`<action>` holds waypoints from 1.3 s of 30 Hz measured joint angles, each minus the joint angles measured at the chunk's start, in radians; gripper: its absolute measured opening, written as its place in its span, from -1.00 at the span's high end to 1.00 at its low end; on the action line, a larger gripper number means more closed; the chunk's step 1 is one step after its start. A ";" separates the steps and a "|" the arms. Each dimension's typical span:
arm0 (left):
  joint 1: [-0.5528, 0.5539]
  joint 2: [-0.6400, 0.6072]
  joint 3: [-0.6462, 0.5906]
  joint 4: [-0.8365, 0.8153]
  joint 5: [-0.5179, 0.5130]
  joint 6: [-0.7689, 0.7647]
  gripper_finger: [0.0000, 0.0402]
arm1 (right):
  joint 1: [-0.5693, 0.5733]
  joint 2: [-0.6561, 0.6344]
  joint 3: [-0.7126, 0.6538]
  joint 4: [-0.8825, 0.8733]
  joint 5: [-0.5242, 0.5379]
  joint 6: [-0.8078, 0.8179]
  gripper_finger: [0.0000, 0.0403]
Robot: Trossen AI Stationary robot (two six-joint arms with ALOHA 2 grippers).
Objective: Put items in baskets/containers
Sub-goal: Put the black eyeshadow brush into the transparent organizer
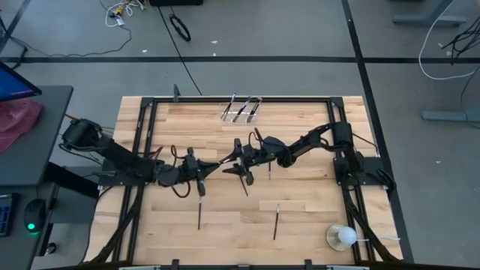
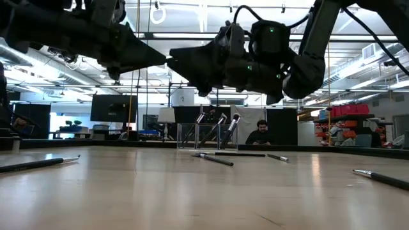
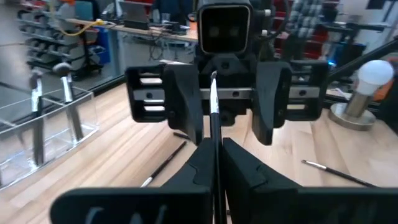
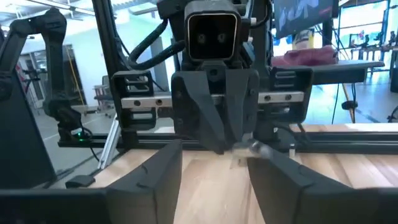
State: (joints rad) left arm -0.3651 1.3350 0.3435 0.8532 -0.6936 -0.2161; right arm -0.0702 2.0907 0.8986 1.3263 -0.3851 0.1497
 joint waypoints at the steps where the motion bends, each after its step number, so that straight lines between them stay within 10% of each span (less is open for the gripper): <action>1: 0.007 0.000 0.000 0.001 0.011 0.000 0.91 | 0.000 -0.005 0.000 -0.003 0.000 0.001 0.11; 18: 0.011 0.000 0.002 0.009 0.017 0.018 0.80 | -0.008 -0.058 -0.003 -0.111 0.007 -0.001 0.93; 30: 0.069 0.000 0.002 -0.133 0.011 -0.031 0.03 | -0.124 -0.471 -0.004 -0.886 0.178 -0.140 0.99; 39: 0.076 0.000 0.001 -0.231 0.013 -0.116 -0.11 | -0.313 -0.572 0.087 -1.230 0.323 -0.127 1.00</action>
State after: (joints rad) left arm -0.2890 1.3350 0.3447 0.6220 -0.6805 -0.3318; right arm -0.3831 1.5190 0.9858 0.0968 -0.0618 0.0231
